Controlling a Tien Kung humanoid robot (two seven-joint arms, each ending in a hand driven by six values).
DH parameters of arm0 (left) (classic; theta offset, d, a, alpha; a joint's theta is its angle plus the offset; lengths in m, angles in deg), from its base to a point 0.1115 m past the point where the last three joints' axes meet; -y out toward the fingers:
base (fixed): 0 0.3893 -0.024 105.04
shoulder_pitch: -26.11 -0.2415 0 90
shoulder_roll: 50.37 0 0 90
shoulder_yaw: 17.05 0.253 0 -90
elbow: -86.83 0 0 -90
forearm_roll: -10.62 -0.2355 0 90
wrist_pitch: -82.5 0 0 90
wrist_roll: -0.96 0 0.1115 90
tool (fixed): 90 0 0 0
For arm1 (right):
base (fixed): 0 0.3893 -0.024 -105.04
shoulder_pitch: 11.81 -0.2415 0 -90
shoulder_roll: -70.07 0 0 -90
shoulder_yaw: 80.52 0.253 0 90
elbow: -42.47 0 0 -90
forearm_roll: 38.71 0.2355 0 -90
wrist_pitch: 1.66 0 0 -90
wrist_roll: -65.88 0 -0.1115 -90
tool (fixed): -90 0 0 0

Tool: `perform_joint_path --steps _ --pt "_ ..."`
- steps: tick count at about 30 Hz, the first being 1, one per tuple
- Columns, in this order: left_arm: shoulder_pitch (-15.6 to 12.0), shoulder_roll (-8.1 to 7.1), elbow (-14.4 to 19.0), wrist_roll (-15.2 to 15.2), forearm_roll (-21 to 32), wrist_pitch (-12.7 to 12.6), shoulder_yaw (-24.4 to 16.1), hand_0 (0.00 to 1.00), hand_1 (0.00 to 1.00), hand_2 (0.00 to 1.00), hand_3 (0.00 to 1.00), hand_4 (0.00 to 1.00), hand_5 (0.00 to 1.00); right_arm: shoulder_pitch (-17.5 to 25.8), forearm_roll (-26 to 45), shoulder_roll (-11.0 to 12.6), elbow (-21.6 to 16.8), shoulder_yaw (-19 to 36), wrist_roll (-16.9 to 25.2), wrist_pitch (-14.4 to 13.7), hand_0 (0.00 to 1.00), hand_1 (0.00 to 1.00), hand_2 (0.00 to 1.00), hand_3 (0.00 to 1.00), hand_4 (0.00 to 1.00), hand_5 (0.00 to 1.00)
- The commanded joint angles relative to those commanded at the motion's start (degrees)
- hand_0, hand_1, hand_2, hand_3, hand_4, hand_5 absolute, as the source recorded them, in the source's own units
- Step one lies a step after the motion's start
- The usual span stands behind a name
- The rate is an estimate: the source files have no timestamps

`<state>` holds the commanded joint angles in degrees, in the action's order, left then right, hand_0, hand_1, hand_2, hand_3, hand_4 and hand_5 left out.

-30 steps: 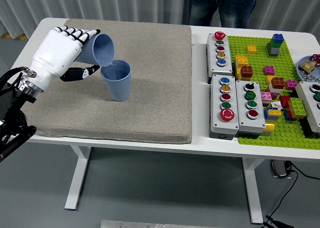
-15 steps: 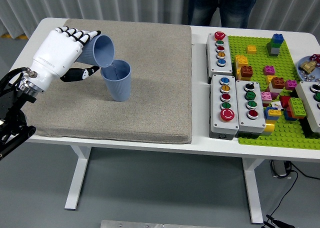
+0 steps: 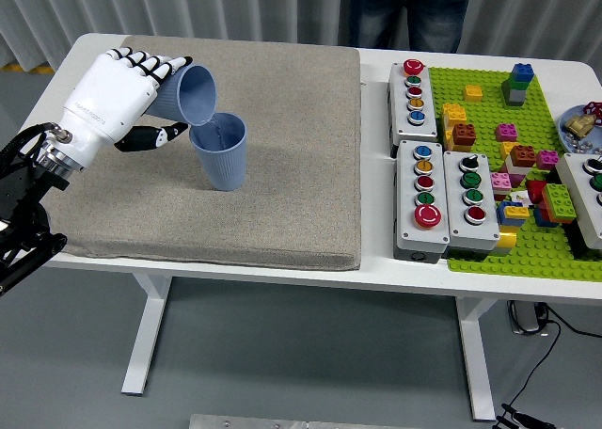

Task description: Pick cup pour cup place

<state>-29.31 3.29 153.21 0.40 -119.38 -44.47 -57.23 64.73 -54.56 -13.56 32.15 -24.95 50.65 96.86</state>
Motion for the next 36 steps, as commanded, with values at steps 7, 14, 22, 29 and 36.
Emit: perform_joint_path --steps 7,14,22,29,36 --pt "0.7 -0.41 -0.4 1.0 0.0 0.0 1.5 0.478 0.550 0.687 0.650 0.536 0.086 0.1 0.2 0.0 0.0 -0.1 0.0 0.0 0.767 0.703 0.747 0.627 0.213 0.209" --pt "1.0 -0.41 -1.0 2.2 0.0 0.0 2.5 0.481 0.549 0.687 0.648 0.535 0.085 0.4 0.0 0.0 0.0 -0.1 0.0 0.0 0.767 0.703 0.747 0.627 0.214 0.205" --pt "1.1 0.02 -1.6 3.4 0.0 0.0 3.2 0.484 0.550 0.686 0.647 0.534 0.086 0.5 0.2 -0.1 0.0 -0.3 -0.1 -0.1 0.767 0.703 0.747 0.628 0.216 0.204" --pt "1.1 -0.03 -1.9 3.5 0.0 0.0 2.8 0.496 0.553 0.686 0.647 0.532 0.080 0.5 0.2 -0.1 0.0 -0.3 0.0 -0.1 0.767 0.703 0.747 0.629 0.217 0.205" --pt "1.3 -0.13 -1.9 3.6 0.0 0.0 2.6 0.494 0.551 0.686 0.647 0.532 0.081 0.4 0.2 0.0 0.0 -0.3 0.0 -0.1 0.767 0.703 0.747 0.629 0.218 0.206"
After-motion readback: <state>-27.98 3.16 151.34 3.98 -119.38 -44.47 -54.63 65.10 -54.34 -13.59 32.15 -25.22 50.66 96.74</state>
